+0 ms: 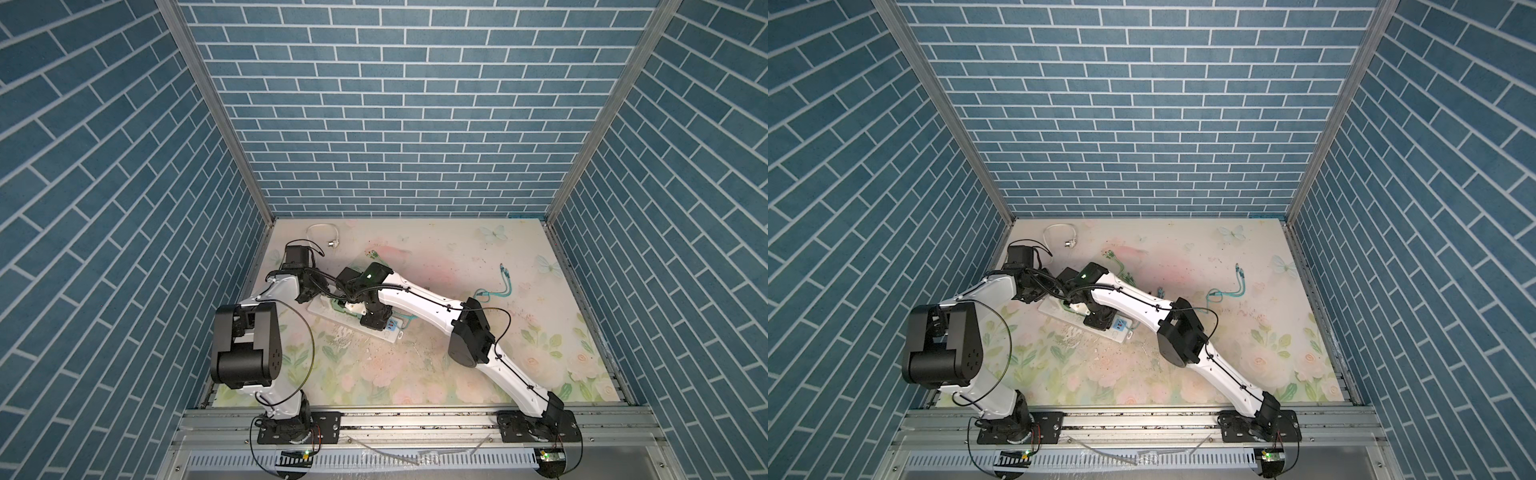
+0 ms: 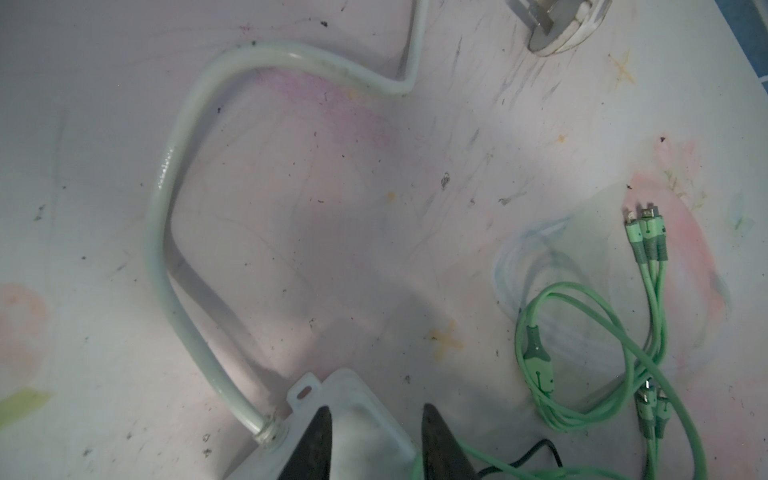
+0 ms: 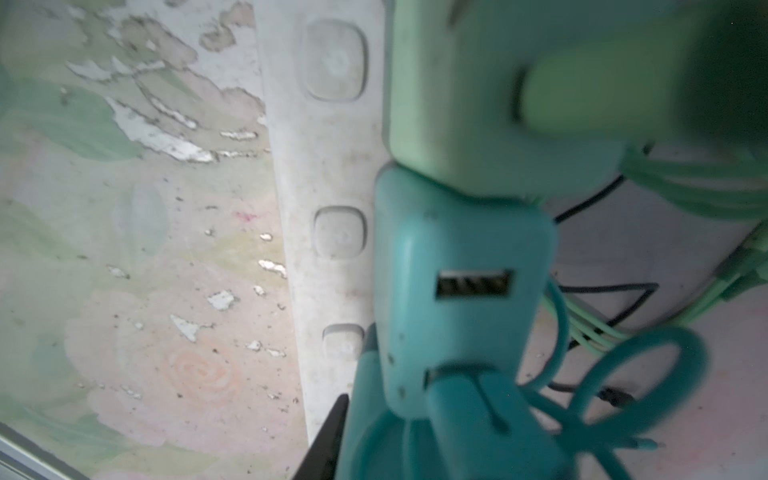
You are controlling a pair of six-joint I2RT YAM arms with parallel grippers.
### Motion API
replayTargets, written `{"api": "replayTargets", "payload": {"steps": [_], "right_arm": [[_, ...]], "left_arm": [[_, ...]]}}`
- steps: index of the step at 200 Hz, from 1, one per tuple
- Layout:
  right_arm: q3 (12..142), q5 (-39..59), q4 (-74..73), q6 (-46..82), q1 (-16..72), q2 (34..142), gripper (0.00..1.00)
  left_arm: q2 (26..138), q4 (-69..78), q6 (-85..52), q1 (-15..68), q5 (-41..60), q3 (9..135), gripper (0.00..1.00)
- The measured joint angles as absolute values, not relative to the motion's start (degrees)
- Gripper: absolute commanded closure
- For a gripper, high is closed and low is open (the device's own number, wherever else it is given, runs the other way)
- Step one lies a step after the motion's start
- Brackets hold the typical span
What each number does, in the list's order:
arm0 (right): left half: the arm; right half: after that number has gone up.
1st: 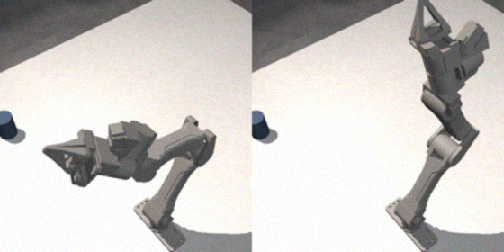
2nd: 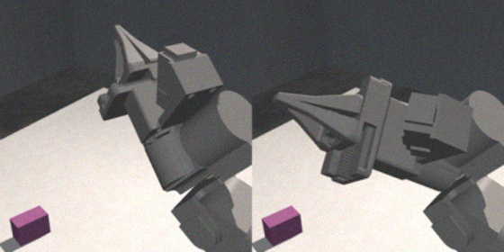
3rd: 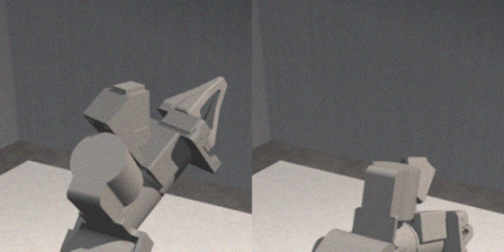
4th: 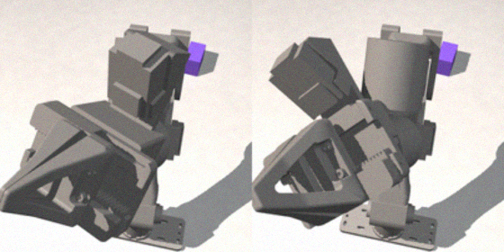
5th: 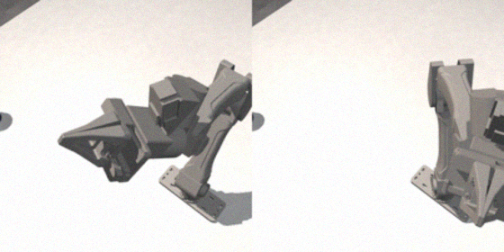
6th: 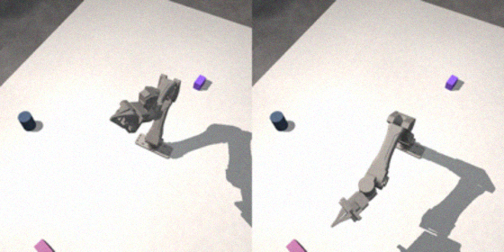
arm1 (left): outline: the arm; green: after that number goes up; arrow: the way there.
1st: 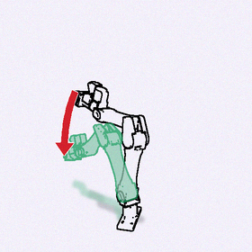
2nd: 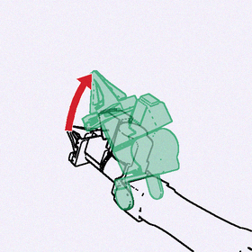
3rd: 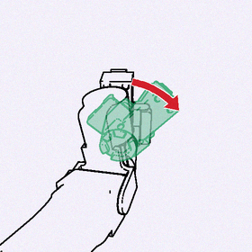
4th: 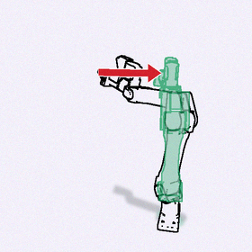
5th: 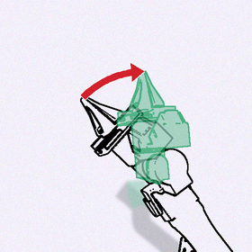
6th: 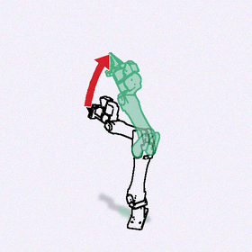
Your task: Insert the plug
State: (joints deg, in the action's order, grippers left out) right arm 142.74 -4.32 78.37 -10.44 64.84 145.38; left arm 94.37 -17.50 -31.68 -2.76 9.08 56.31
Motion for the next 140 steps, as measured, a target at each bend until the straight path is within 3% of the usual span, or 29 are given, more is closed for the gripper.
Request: {"api": "replayTargets", "payload": {"steps": [49,140], "right_arm": [[139.48,-2.39,74.83,-10.87,64.86,143.65,0.63],[129.47,-0.12,66.92,-10.98,64.01,137.56,0.63]], "left_arm": [[94.41,-17.47,-31.68,-2.83,8.67,56.31,0.56],[94.48,-18.17,-31.68,-2.85,8.29,56.62,0.55]]}}
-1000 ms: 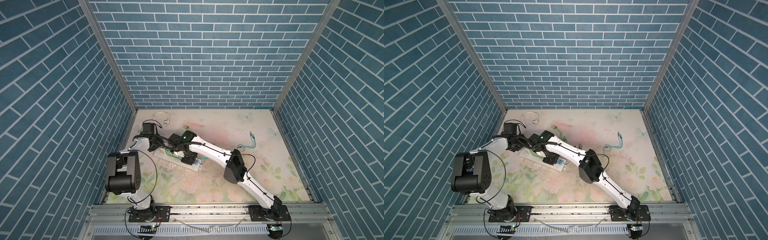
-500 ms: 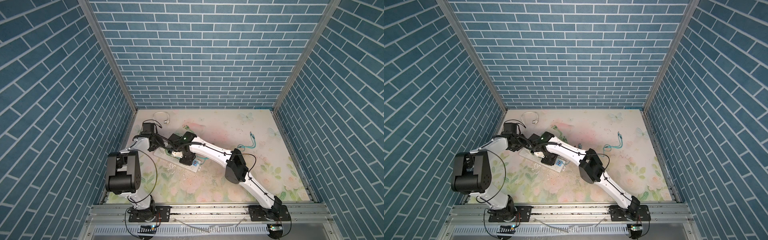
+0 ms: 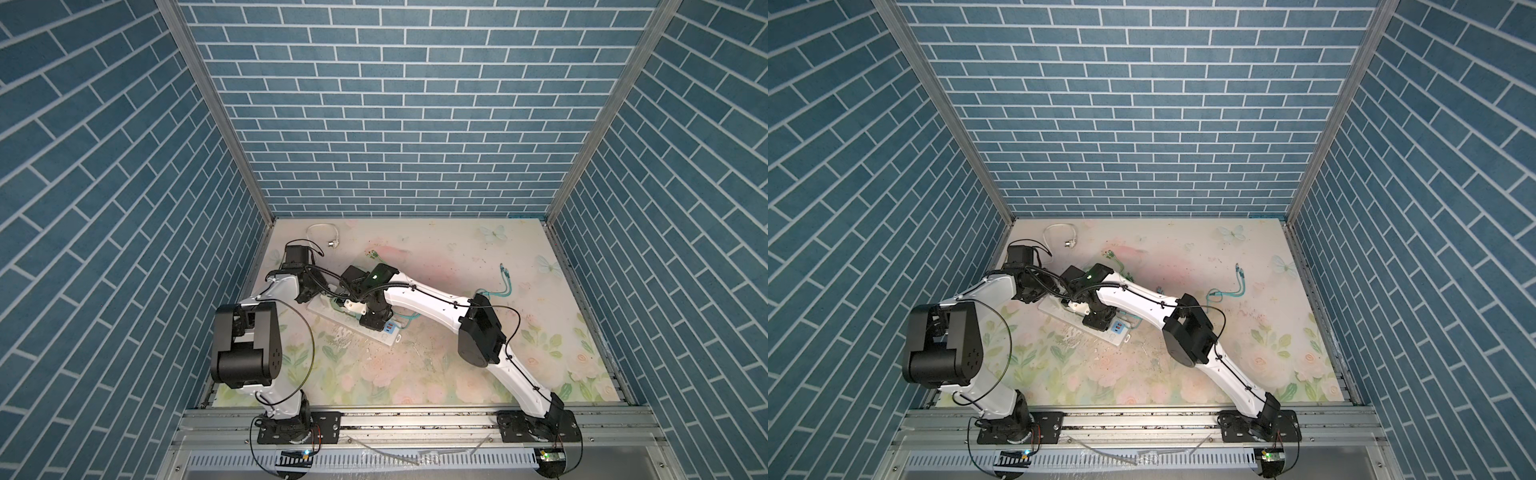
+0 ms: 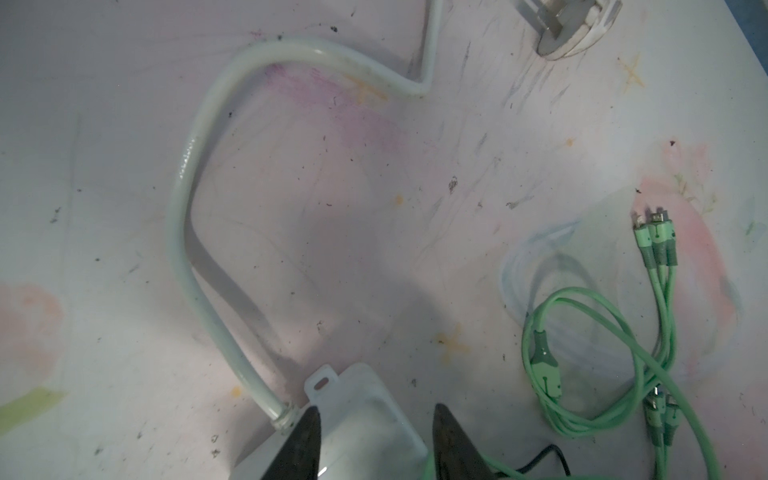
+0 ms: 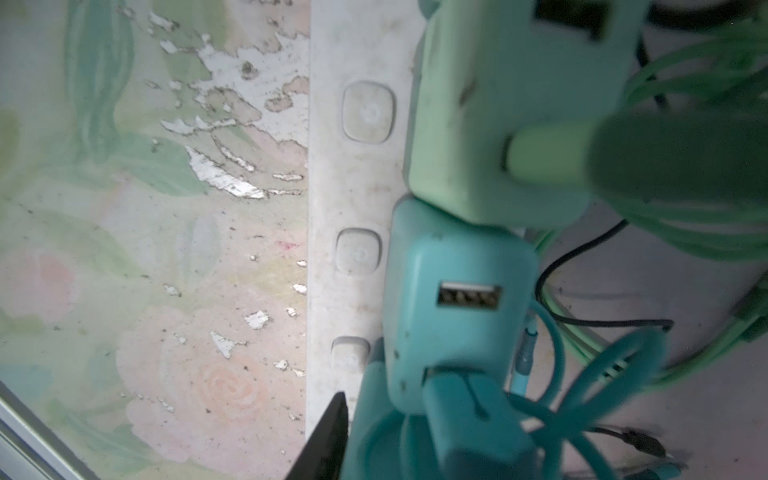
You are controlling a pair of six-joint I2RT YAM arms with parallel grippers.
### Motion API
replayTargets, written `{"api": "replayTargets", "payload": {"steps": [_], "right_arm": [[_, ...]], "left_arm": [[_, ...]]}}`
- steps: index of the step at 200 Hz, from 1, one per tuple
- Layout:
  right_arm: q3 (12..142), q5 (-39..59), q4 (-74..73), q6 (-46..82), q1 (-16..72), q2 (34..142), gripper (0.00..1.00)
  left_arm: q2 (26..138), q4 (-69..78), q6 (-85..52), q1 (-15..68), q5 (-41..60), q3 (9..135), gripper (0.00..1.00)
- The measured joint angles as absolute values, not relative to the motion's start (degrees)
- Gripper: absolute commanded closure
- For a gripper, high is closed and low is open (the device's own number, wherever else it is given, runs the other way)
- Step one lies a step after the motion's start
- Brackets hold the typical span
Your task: Insert the plug
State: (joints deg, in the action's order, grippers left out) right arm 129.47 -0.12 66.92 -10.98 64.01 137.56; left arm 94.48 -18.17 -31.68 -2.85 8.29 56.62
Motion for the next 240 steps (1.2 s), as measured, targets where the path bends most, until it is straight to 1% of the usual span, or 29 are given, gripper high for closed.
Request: {"api": "replayTargets", "payload": {"steps": [31,43,59,86,95,118,142,195,240], "right_arm": [[127.0,0.95,63.86,-10.94,63.81,134.96,0.65],[126.98,1.1,63.31,-11.0,63.68,134.65,0.7],[126.89,1.17,62.87,-10.94,63.44,134.61,0.78],[126.48,1.74,62.46,-10.81,63.16,134.39,0.77],[126.15,1.76,62.19,-10.81,63.13,134.23,0.79],[125.8,1.83,61.84,-10.79,63.09,134.08,0.92],[125.8,1.98,61.8,-10.79,63.05,134.1,1.0],[125.67,3.05,61.23,-9.06,62.74,134.37,1.0],[125.27,2.98,60.27,-5.76,62.72,135.33,1.0]], "left_arm": [[94.48,-18.28,-31.68,-2.83,8.19,56.64,0.55],[94.48,-18.28,-31.68,-2.83,8.19,56.64,0.55],[94.48,-18.33,-31.68,-2.83,8.21,56.64,0.55],[94.48,-18.39,-31.68,-2.83,8.21,56.64,0.55],[94.48,-18.41,-31.68,-2.83,8.21,56.64,0.55],[94.48,-18.41,-31.68,-2.83,8.21,56.64,0.55],[94.48,-18.41,-31.68,-2.83,8.21,56.64,0.55],[93.73,-19.14,-31.62,-2.83,7.77,56.47,0.55],[90.54,-20.64,-31.33,-2.83,7.42,55.07,0.55]]}}
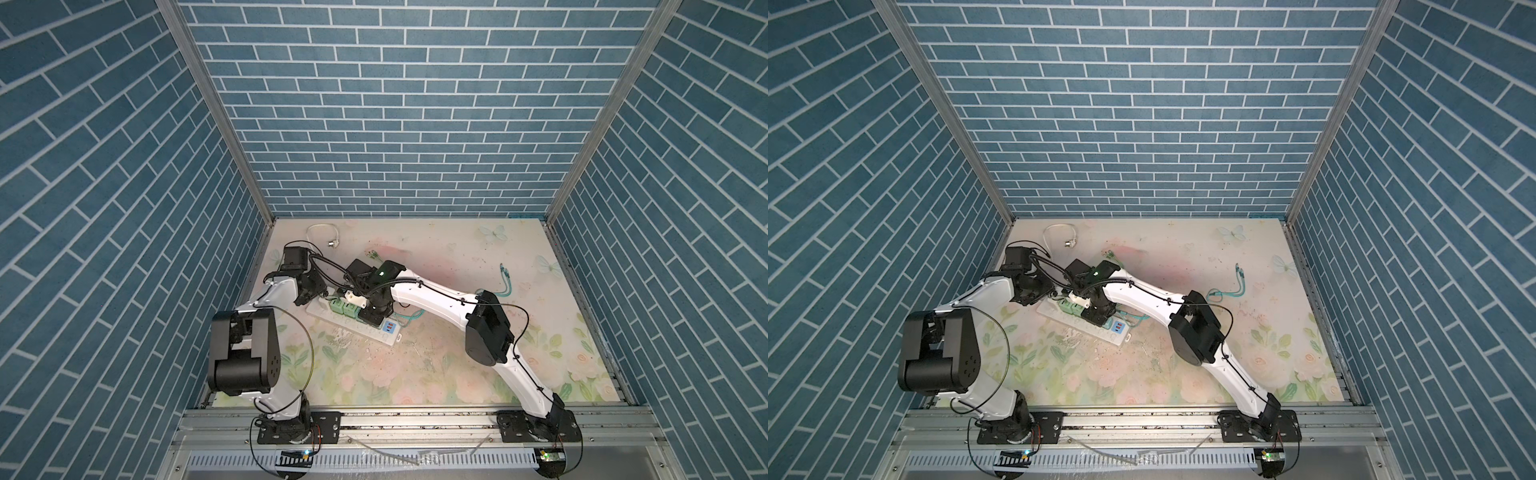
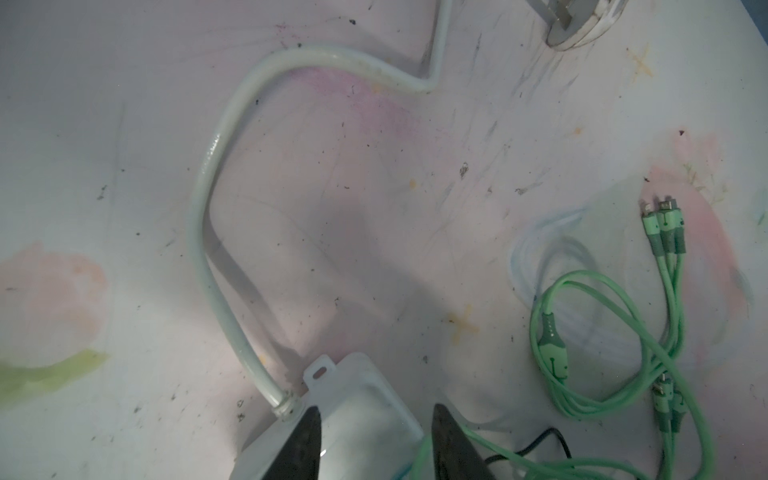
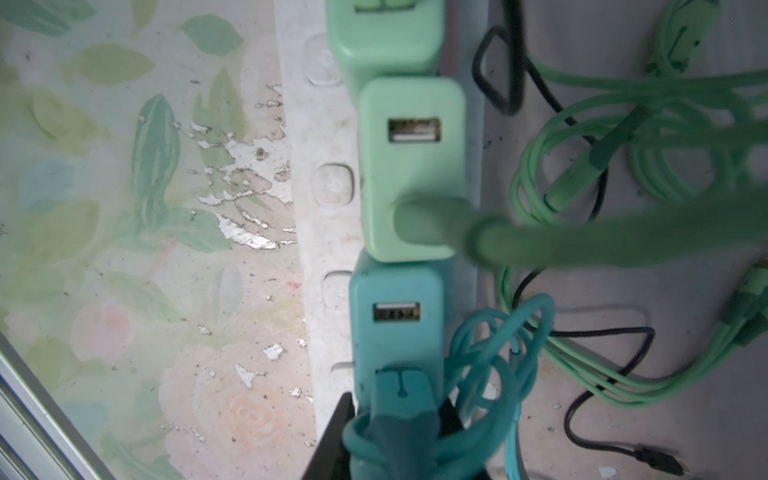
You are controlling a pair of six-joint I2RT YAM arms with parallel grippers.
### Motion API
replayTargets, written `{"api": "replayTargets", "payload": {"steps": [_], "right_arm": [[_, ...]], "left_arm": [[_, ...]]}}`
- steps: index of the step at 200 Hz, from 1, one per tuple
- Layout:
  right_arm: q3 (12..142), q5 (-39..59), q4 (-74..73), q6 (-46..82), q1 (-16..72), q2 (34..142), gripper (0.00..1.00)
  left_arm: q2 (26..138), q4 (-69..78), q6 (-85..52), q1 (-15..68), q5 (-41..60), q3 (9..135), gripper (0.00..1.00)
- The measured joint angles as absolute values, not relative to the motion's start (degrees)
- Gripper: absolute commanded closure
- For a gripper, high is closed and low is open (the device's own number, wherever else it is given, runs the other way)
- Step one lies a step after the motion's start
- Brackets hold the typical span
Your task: Insert the plug
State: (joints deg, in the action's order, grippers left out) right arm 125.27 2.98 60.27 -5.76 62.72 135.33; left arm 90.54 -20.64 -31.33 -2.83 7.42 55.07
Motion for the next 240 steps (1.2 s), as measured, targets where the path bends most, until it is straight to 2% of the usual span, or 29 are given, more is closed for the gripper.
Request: {"api": "replayTargets", "payload": {"steps": [13,36,51,77,110,146,186,204,240], "right_arm": [[123.72,2.96,58.94,-5.13,62.74,134.65,1.0],[120.9,2.66,56.42,-4.27,62.85,133.23,1.0],[120.42,2.31,55.9,-4.21,62.94,133.05,1.0],[121.69,1.67,56.82,-3.75,63.09,133.8,1.0],[123.94,1.39,58.61,-2.94,63.22,135.06,1.0],[122.74,1.37,58.06,-2.74,63.22,134.89,1.0],[120.11,1.45,55.29,-2.74,63.22,132.9,0.73],[119.39,1.5,54.59,-2.68,63.22,132.42,0.67],[118.65,1.28,53.45,-1.72,63.2,133.6,0.62]], "left_arm": [[89.3,-20.88,-31.22,-2.74,7.6,54.54,0.51],[87.68,-21.71,-31.05,-2.68,7.7,54.24,0.49],[87.29,-22.06,-30.89,-2.59,7.77,54.24,0.42],[86.98,-22.37,-30.59,-2.59,7.51,54.24,0.4],[84.53,-23.97,-30.26,-3.11,6.7,54.08,0.28],[80.42,-26.22,-29.54,-4.6,5.52,54.06,0.25],[76.86,-28.03,-29.04,-5.52,3.44,54.06,0.19],[75.07,-28.95,-28.84,-5.85,2.37,54.06,0.18],[72.03,-29.34,-28.69,-6.26,1.02,53.87,0.16]]}}
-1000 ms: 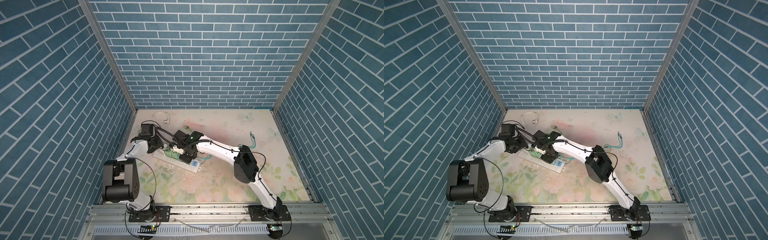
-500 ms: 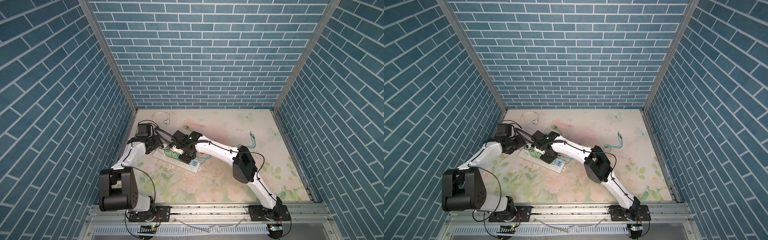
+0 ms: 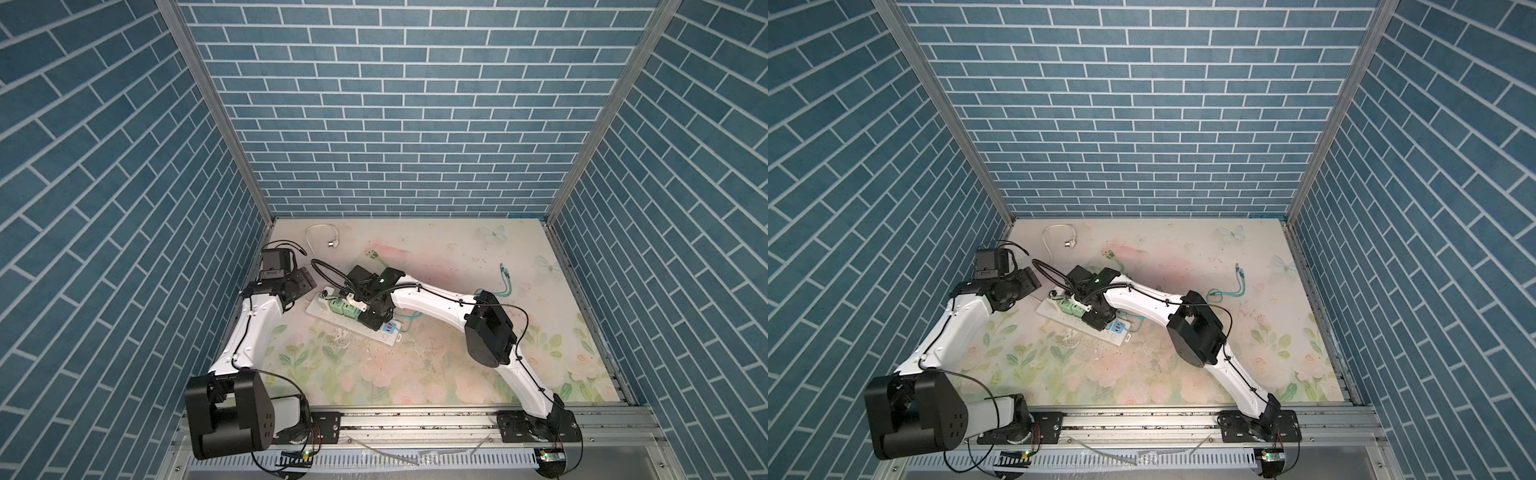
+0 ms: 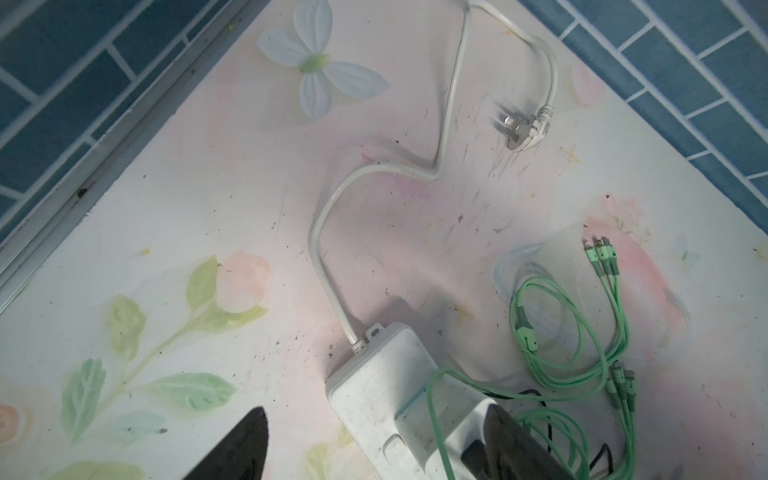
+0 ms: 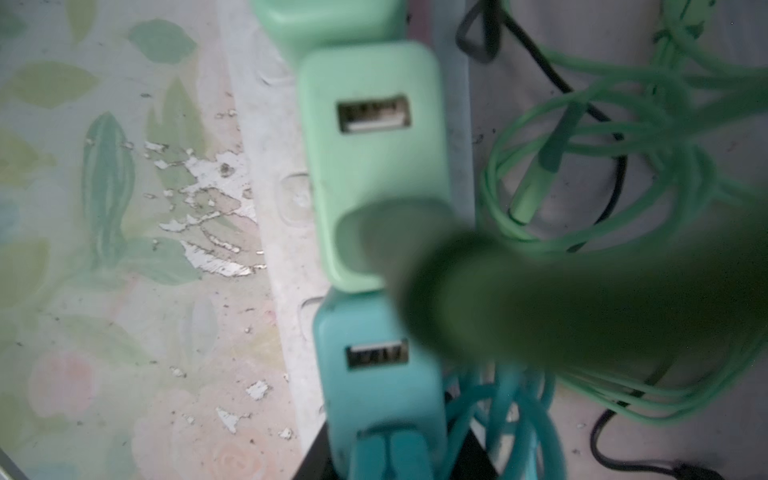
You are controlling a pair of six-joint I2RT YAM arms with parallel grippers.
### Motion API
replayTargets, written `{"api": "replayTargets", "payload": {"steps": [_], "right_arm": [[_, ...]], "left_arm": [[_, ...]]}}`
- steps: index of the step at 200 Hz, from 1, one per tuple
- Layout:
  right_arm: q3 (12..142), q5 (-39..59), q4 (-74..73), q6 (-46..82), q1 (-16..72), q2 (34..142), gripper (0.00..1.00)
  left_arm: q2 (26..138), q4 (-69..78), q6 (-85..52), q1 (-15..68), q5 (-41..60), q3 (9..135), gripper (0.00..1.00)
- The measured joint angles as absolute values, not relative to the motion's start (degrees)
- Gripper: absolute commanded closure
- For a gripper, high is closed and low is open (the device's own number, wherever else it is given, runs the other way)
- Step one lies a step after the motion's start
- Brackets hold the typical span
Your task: Insert the plug
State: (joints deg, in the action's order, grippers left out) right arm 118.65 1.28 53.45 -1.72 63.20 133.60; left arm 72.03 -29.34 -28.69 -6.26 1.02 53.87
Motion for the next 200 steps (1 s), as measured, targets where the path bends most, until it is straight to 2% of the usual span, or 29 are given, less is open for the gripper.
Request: {"api": "replayTargets", "payload": {"steps": [14,26,110,164,187,200], "right_arm": [[118.76,1.21,53.45,-1.63,63.22,133.6,0.61],[118.89,1.26,53.47,-1.45,63.22,133.6,0.54],[118.3,1.23,53.32,-1.3,63.31,132.68,0.49],[111.09,0.89,51.75,-1.26,62.63,127.15,0.51],[110.52,0.93,51.31,-1.26,62.54,125.75,0.56],[110.52,0.95,50.81,-1.17,62.46,125.56,0.63]], "left_arm": [[71.05,-29.36,-28.69,-6.26,0.78,53.36,0.16],[70.43,-29.45,-28.64,-6.24,0.54,52.9,0.15],[69.14,-29.89,-28.45,-6.37,-0.36,52.51,0.14],[68.73,-30.39,-28.42,-6.37,-0.4,52.42,0.14],[68.36,-30.65,-28.4,-6.35,-0.4,52.42,0.14],[68.36,-30.72,-28.42,-6.37,-0.4,52.42,0.14]]}}
